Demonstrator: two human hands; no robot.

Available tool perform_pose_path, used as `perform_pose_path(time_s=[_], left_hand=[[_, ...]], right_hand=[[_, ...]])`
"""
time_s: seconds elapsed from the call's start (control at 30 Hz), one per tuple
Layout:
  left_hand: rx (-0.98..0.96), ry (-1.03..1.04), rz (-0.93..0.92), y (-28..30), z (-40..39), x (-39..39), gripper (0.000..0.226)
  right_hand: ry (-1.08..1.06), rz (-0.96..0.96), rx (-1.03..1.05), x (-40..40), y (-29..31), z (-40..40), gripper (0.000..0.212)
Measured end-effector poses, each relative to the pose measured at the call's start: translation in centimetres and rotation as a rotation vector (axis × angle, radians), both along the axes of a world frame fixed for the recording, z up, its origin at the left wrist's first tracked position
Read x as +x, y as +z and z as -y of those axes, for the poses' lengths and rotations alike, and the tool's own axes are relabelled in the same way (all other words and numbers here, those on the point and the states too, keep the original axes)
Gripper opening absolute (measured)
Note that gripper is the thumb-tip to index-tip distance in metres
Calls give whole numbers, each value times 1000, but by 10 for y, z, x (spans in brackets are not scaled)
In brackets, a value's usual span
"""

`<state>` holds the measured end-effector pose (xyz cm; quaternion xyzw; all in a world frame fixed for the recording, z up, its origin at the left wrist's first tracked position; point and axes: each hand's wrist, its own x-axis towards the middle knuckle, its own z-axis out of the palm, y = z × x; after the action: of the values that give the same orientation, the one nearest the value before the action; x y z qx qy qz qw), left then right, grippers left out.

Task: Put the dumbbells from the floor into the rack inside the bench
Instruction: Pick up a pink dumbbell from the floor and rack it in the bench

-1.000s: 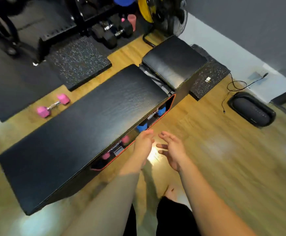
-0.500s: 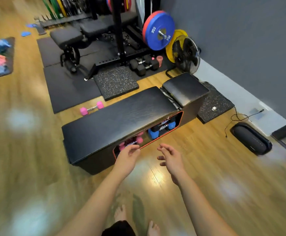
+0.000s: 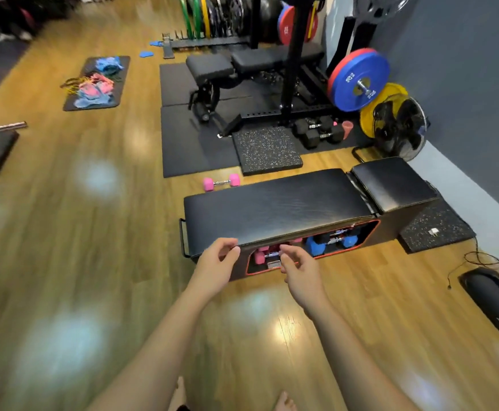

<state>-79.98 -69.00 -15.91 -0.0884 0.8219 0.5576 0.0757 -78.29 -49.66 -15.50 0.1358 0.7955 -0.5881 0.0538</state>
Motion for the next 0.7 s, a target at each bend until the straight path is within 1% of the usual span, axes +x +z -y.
perform_pose_path(time_s=[0.13,0.23,0.43,0.6,0.7], left_hand=[[34,5,-28,7,68,-7,16],[47,-21,-32,10,130,-11,20],[-13,-93,-48,15,243,-36,32],[1,-167,15,10,292,-74,42],[40,-183,43,5,306,-111,41]], right_hand=[[9,-32,7,-15,2,63,23],[17,-74,30,-23,3,121,23],[-15,-39,80,-38,-7,224,29],[-13,-33,138,-64,-7,277,37],[-7,-31,168,-98,-8,298,38]])
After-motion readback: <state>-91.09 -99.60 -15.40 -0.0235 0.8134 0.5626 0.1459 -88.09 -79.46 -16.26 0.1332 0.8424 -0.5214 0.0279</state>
